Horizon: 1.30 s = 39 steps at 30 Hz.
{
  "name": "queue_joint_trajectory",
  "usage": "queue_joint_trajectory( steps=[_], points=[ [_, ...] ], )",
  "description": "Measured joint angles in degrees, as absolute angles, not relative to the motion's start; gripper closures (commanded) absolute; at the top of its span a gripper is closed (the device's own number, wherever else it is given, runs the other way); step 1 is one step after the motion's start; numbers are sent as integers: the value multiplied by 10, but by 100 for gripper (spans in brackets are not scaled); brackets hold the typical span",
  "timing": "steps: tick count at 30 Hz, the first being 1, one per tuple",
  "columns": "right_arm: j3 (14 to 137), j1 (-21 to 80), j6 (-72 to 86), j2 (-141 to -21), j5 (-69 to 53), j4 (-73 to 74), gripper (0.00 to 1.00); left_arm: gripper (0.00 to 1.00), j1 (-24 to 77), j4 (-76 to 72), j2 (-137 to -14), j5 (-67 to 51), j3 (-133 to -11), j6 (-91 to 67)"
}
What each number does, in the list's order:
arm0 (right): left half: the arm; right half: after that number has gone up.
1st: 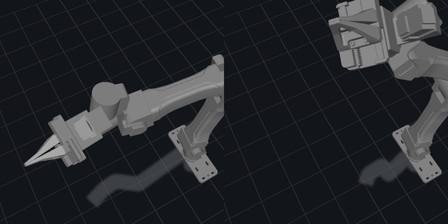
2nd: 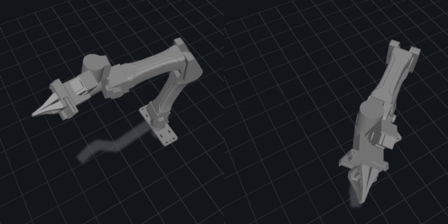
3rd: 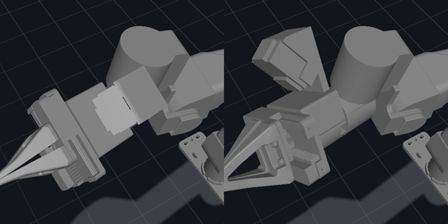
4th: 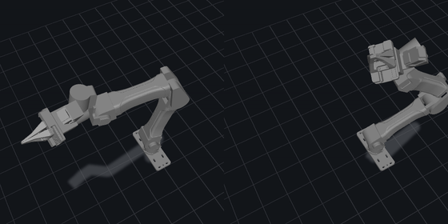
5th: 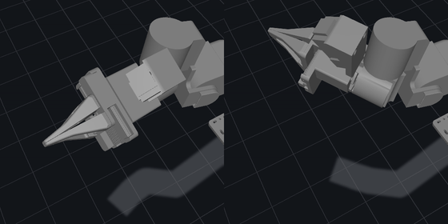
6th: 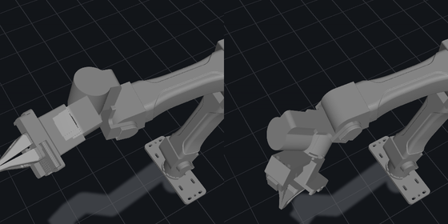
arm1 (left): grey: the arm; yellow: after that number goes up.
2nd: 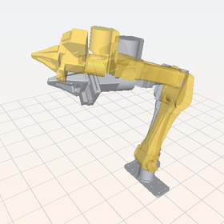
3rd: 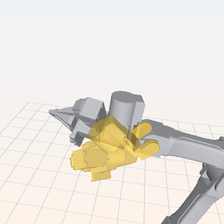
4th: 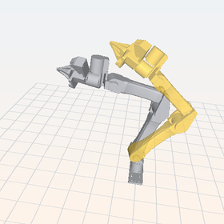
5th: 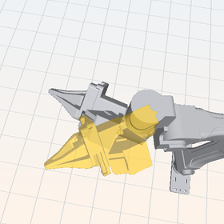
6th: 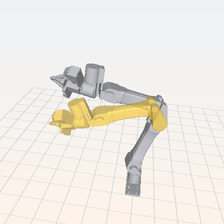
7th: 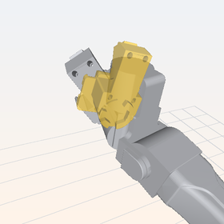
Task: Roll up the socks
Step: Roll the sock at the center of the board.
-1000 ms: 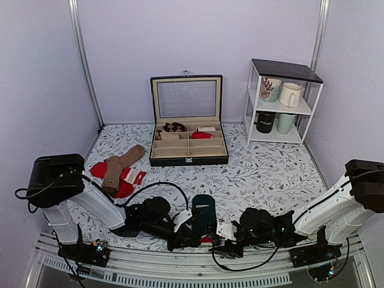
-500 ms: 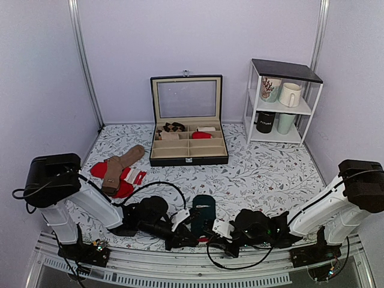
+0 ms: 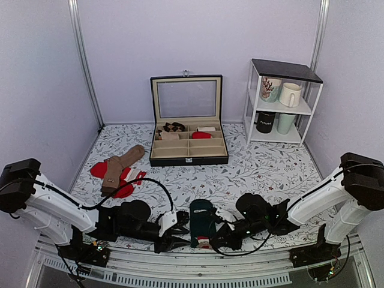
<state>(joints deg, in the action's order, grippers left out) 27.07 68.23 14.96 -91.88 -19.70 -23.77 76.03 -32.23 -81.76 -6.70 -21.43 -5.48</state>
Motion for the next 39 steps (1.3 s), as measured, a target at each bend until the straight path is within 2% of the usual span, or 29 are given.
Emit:
queue_joint_trajectory(
  steps=[1, 2, 3, 4, 6, 7, 16, 17, 21, 25, 30, 35, 39],
  points=[
    [277, 676, 157, -924, -208, -232, 93, 54, 761, -323, -818, -58, -212, -50],
    [284, 670, 161, -931, -219, -227, 93, 40, 764, -324, -817, -42, -208, -44],
    [291, 668, 166, -937, -226, -224, 93, 30, 768, -324, -816, -29, -206, -36],
    [298, 666, 169, -944, -233, -222, 93, 25, 780, -325, -812, -6, -201, -30],
    [315, 663, 172, -959, -245, -214, 93, 2, 806, -328, -796, 39, -192, -18],
    [322, 662, 173, -964, -248, -210, 93, 1, 814, -331, -787, 58, -189, -7],
    [356, 659, 169, -978, -263, -167, 93, 1, 826, -446, -721, 218, -118, 34],
    [358, 658, 169, -979, -266, -165, 93, 3, 826, -459, -719, 221, -109, 37],
    [365, 655, 169, -985, -277, -157, 93, 20, 826, -455, -729, 177, -113, 51],
    [373, 655, 167, -992, -283, -151, 93, 33, 826, -431, -806, 114, -174, 58],
    [376, 653, 165, -994, -287, -147, 93, 34, 826, -427, -893, 56, -204, 51],
    [376, 652, 161, -994, -288, -147, 93, 34, 826, -422, -925, 41, -204, 37],
    [376, 652, 156, -994, -289, -147, 93, 40, 826, -425, -926, 45, -204, 27]
  ],
)
